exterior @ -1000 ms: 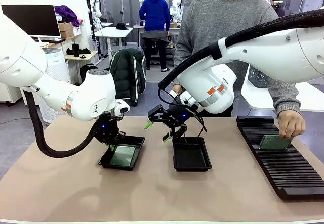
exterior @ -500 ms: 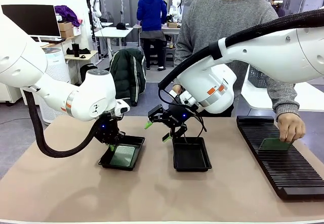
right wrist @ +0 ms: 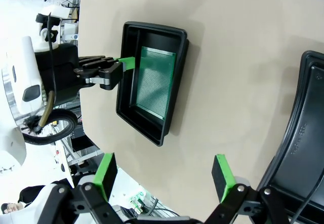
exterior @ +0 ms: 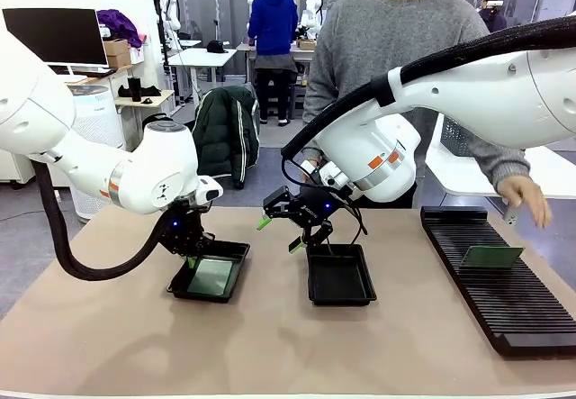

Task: Inspect and transfer BCBs to ESD trays.
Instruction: Pick up the ESD tray and place it on the left side of the table.

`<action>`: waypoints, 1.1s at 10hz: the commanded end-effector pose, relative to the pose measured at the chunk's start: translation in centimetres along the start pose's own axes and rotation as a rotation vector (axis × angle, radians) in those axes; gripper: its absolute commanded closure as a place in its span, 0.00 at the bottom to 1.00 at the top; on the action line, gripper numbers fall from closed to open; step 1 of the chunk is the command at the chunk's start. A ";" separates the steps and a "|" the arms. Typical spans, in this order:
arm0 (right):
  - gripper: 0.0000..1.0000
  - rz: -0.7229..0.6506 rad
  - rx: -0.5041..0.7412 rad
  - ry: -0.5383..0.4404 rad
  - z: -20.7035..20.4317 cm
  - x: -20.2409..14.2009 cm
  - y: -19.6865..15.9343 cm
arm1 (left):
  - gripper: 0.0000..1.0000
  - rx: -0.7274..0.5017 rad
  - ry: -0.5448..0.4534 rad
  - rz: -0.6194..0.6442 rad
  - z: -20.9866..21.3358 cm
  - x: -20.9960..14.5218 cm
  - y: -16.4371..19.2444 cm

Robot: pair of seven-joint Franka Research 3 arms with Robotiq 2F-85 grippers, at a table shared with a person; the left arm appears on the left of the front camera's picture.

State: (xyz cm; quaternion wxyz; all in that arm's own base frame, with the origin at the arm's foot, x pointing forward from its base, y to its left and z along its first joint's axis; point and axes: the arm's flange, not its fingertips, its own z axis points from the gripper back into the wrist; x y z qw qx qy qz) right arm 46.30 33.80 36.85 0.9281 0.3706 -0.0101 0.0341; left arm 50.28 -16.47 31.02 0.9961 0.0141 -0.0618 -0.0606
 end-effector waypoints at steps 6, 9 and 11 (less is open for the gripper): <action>0.00 -0.011 -0.002 -0.002 -0.1 -0.1 0.1 | 0.97 -0.054 -0.016 0.030 0.2 -2.3 6.9; 0.00 -0.011 -0.002 -0.002 -0.1 -0.1 0.1 | 0.97 -0.070 -0.039 0.041 0.9 -3.2 10.3; 0.00 -0.011 -0.002 -0.002 -0.1 -0.1 0.1 | 0.97 -0.072 -0.040 0.051 1.0 -3.5 12.6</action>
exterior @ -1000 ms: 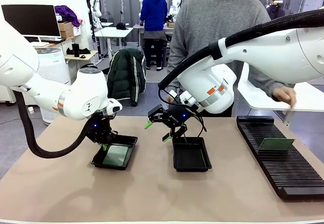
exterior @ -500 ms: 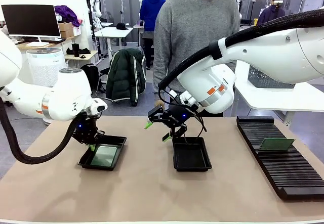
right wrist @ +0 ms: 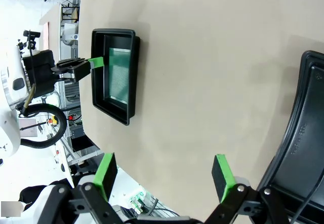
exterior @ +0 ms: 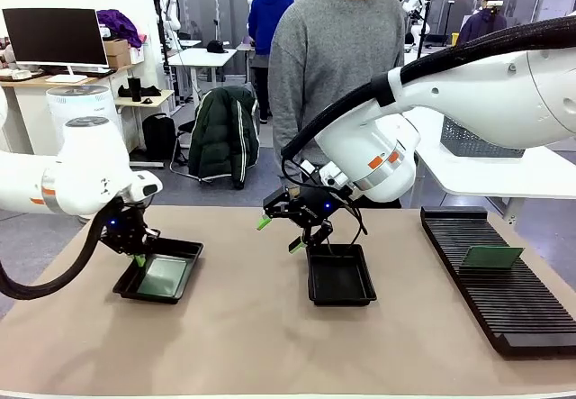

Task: Inspect and transfer BCBs to ESD trays.
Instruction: Pick up the ESD tray and place it on the left side of the table.

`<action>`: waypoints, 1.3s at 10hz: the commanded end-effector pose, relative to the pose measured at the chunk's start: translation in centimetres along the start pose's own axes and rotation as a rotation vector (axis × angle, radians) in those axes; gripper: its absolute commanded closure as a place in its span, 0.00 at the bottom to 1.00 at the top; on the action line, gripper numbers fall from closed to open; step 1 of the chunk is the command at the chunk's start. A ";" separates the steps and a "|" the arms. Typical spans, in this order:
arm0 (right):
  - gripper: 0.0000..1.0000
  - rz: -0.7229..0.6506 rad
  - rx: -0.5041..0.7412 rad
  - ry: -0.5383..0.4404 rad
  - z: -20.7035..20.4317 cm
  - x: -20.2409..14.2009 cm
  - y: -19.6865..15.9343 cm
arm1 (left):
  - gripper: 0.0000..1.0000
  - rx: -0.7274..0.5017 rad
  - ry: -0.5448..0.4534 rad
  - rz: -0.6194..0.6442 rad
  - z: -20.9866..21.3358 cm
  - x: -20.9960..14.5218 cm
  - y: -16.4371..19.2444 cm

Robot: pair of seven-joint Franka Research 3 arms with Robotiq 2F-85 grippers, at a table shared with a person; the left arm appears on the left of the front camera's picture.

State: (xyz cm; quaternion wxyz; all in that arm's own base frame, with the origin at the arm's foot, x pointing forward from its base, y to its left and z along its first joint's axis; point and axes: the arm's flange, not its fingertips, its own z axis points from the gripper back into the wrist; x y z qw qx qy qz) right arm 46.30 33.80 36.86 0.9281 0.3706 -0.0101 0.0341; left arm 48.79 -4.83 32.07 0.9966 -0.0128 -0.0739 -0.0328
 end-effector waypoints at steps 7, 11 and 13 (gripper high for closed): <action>0.00 -0.011 -0.002 -0.002 -0.1 -0.1 0.1 | 0.97 -0.047 0.019 0.027 0.4 -1.6 9.9; 0.00 -0.011 -0.002 -0.002 -0.1 -0.1 0.1 | 0.97 -0.038 0.024 0.042 0.9 -2.1 13.4; 0.00 -0.011 -0.002 -0.002 -0.1 -0.1 0.1 | 0.97 -0.042 0.027 0.035 0.6 -1.9 13.7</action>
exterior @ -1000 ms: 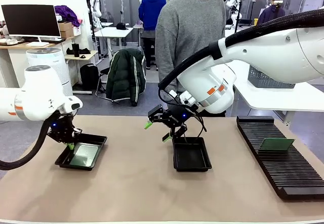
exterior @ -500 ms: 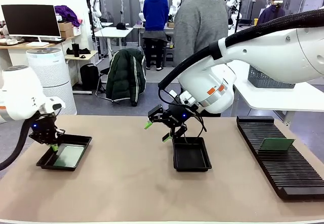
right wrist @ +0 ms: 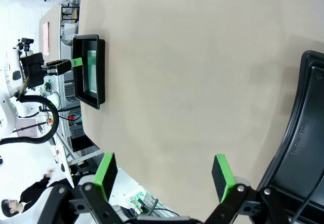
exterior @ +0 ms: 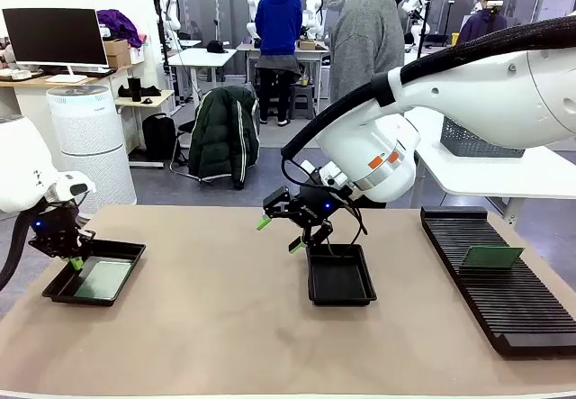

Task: Inspect and transfer BCBs to ESD trays.
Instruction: Pick up the ESD tray and place it on the left side of the table.

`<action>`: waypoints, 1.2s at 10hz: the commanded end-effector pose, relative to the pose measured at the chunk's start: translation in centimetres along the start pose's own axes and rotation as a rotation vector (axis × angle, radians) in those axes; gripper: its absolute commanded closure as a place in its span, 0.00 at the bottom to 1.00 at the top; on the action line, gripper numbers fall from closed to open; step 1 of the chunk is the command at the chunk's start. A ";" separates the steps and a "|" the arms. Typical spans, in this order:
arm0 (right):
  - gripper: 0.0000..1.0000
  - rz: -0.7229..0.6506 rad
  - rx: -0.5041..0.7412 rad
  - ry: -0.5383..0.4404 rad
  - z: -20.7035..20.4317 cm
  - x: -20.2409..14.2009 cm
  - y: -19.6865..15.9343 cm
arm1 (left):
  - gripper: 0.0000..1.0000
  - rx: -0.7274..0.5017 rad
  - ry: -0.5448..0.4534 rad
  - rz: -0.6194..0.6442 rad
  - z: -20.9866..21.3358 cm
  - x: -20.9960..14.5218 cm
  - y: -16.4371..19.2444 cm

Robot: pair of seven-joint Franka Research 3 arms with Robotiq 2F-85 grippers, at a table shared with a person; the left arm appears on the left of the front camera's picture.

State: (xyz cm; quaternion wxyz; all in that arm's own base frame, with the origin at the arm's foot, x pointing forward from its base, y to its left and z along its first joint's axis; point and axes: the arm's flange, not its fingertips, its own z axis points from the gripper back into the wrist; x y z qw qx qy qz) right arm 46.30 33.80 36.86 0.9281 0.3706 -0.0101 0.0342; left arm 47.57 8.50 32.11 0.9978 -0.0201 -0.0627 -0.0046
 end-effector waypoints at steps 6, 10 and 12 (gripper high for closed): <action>0.00 -0.011 -0.002 -0.002 -0.1 -0.1 0.1 | 0.39 -0.014 0.009 -0.006 -0.5 0.3 0.1; 0.00 -0.011 -0.002 -0.002 -0.1 -0.1 0.1 | 0.00 -0.012 0.005 -0.002 -0.1 0.0 0.0; 0.00 -0.011 -0.002 -0.002 -0.1 -0.1 0.1 | 0.00 -0.008 0.006 -0.005 0.1 -0.1 0.0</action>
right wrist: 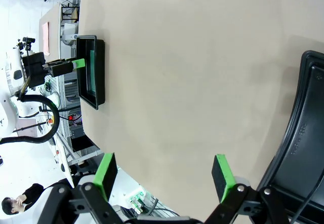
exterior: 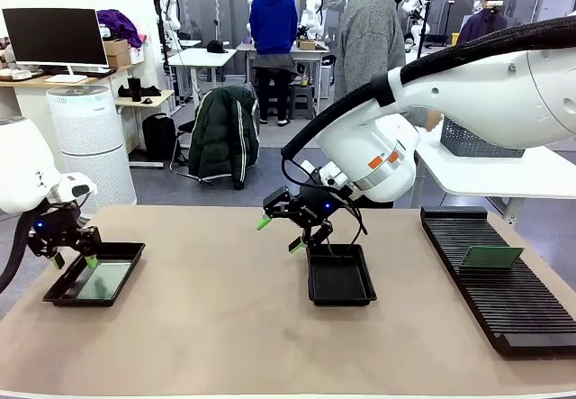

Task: Inspect and transfer BCBs to ESD trays.
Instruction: Pick up the ESD tray and place it on the left side of the table.

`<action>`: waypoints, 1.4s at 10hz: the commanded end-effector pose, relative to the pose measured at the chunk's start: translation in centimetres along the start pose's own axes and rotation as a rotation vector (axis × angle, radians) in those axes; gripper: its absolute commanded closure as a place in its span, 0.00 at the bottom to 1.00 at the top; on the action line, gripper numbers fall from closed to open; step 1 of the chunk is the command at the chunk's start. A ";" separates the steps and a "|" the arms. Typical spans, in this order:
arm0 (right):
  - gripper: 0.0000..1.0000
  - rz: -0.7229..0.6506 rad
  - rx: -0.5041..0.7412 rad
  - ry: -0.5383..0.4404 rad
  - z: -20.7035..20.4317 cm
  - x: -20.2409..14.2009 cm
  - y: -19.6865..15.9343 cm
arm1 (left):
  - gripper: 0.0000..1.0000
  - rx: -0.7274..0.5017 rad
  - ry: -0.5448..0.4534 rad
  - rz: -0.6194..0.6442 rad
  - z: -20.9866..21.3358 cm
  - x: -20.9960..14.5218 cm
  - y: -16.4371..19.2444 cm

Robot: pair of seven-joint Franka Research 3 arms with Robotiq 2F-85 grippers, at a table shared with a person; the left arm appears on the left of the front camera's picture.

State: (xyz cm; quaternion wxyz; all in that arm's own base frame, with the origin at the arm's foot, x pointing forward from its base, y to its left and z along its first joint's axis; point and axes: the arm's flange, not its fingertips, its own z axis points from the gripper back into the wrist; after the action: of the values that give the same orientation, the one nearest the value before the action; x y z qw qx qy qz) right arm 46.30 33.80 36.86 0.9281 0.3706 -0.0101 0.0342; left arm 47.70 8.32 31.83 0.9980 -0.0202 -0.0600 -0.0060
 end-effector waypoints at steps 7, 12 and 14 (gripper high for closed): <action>0.00 -0.011 -0.002 -0.002 -0.1 -0.1 0.1 | 0.00 -0.001 -0.006 -0.049 3.2 -0.6 0.1; 0.00 -0.011 -0.002 -0.002 -0.1 -0.1 0.1 | 0.00 0.031 -0.012 -0.073 6.2 -0.5 -0.7; 0.00 -0.011 -0.002 -0.002 -0.1 -0.1 0.1 | 0.00 0.020 -0.023 -0.058 5.7 -0.5 -0.7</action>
State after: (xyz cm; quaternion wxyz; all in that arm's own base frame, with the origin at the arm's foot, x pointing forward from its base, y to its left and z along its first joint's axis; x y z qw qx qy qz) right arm 46.30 33.81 36.86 0.9281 0.3706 -0.0101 0.0341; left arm 46.48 7.84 38.02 0.9964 -0.0075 -0.0767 -0.0349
